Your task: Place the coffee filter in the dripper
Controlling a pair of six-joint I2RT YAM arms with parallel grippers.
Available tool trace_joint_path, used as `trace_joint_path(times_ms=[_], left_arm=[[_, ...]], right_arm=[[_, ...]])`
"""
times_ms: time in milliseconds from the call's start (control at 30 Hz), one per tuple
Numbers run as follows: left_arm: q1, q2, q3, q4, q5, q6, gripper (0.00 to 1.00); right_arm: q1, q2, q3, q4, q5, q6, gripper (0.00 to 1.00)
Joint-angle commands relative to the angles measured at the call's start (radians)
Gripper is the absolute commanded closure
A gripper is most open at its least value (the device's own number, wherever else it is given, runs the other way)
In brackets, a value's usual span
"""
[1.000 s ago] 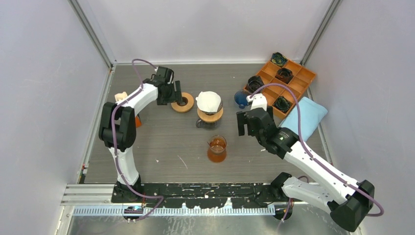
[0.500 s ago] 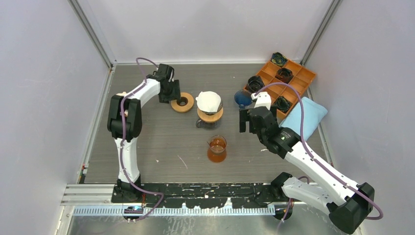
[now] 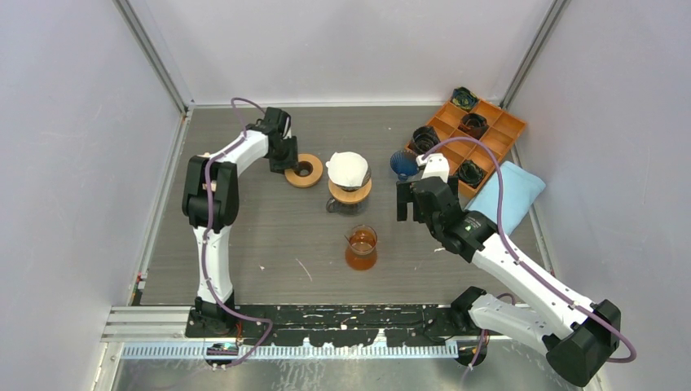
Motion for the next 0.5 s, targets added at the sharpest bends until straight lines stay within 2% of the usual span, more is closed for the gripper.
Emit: trace_joint_path(times_ms=[0,467], left_arm=[[0.005,-0.066,-0.002,-0.039,0.002,0.046,0.68],[0.005,-0.337,-0.265,-0.059,0.021,0.044,0.78]], right_arm=[[-0.006,-0.029,-0.007,0.044,-0.013,0.023,0.0],[-0.005,-0.089,-0.031,0.027,-0.135,0.028,0.0]])
